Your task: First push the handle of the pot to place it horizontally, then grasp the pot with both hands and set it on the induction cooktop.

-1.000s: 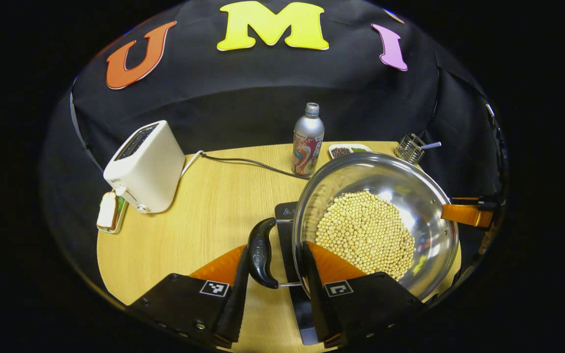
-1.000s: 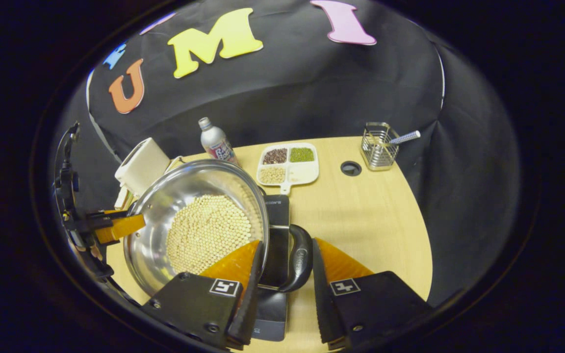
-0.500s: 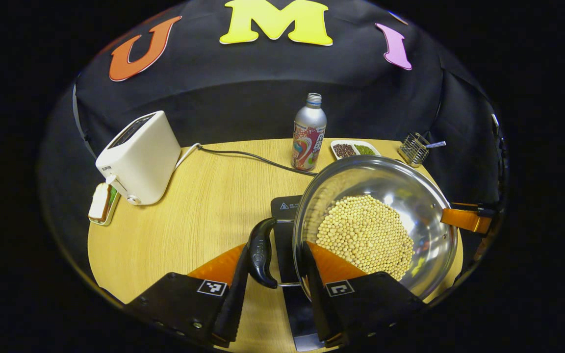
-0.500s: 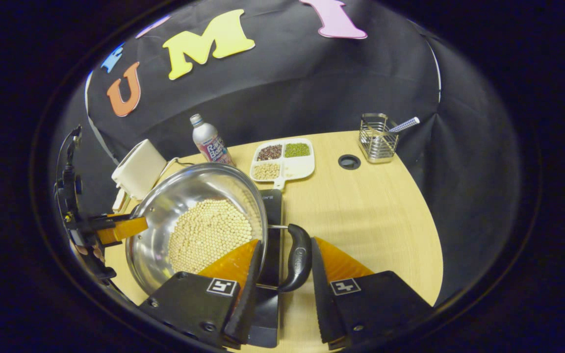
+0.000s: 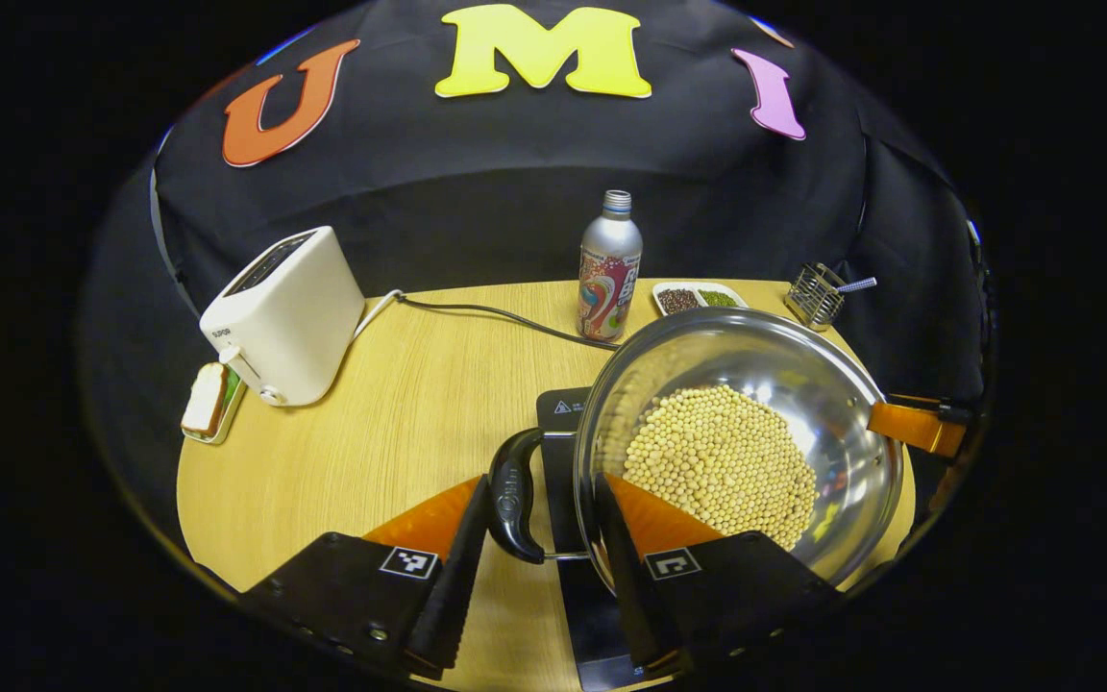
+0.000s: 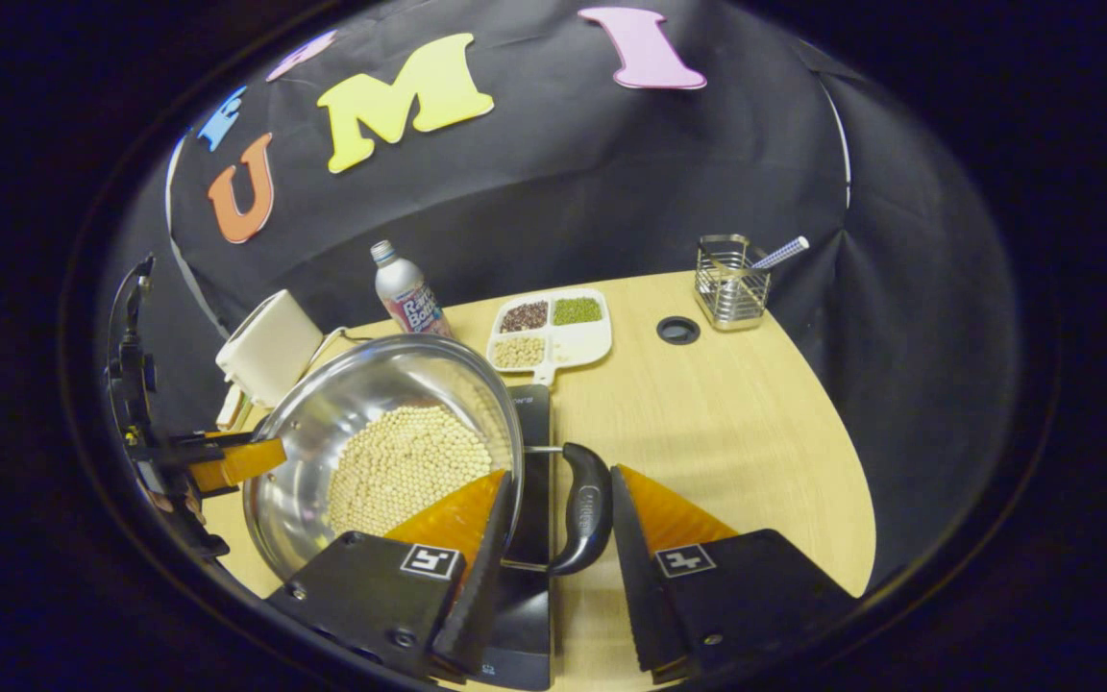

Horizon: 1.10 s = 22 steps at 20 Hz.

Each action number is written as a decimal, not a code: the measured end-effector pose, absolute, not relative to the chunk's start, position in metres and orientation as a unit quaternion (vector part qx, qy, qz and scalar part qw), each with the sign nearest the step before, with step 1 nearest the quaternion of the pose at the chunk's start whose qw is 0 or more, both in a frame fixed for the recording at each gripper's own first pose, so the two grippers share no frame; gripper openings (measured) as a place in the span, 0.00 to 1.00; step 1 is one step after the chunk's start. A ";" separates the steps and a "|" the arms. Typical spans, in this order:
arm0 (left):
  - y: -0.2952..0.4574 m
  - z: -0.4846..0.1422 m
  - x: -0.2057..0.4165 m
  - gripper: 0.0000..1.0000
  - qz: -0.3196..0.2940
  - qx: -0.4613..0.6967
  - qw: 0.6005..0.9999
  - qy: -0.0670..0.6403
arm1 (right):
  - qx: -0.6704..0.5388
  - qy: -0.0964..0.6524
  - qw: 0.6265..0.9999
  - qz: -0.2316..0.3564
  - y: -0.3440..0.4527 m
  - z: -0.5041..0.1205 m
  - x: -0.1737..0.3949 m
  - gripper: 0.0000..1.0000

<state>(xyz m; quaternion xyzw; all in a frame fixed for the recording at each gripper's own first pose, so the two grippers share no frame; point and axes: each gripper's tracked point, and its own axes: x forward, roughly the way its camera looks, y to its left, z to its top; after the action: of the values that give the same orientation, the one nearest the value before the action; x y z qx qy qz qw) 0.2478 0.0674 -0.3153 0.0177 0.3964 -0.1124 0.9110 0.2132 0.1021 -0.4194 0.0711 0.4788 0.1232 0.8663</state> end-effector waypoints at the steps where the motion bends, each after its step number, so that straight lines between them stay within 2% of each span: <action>1: 0.068 -0.315 0.249 0.63 -0.109 0.027 0.915 0.386 | 0.067 0.473 0.870 0.119 0.102 -0.419 0.212 0.61; 2: 0.071 -0.308 0.249 0.63 -0.103 0.041 0.920 0.377 | 0.063 0.468 0.874 0.113 0.101 -0.418 0.213 0.61; 3: 0.073 -0.309 0.250 0.75 -0.094 0.055 0.924 0.366 | 0.063 0.464 0.877 0.103 0.101 -0.417 0.212 0.60; 4: 0.073 -0.304 0.247 0.69 -0.089 0.061 0.927 0.359 | 0.062 0.459 0.881 0.096 0.099 -0.416 0.211 0.62; 7: 0.075 -0.278 0.239 0.77 -0.086 0.059 0.940 0.325 | 0.051 0.401 0.912 0.073 0.091 -0.389 0.222 0.63; 8: 0.078 -0.270 0.233 0.84 -0.080 0.058 0.943 0.318 | 0.039 0.381 0.921 0.067 0.086 -0.380 0.223 0.63; 9: 0.083 -0.263 0.228 0.89 -0.072 0.060 0.946 0.309 | 0.033 0.369 0.926 0.069 0.087 -0.370 0.220 0.68; 11: 0.093 -0.251 0.219 1.00 -0.059 0.062 0.953 0.290 | 0.030 0.350 0.934 0.063 0.085 -0.353 0.215 1.00; 13: 0.098 -0.238 0.205 0.97 -0.051 0.056 0.960 0.269 | 0.028 0.338 0.939 0.052 0.082 -0.339 0.205 0.96; 22: 0.117 -0.185 0.135 0.97 -0.044 0.016 0.980 0.194 | 0.051 0.296 0.952 0.058 0.101 -0.300 0.131 0.95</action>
<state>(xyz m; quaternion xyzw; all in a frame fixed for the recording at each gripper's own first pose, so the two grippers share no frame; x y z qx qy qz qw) 0.1347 0.1168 -0.1855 0.0158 0.1941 -0.0438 0.9799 0.1307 0.1006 -0.2996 0.0506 0.2959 0.0584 0.9521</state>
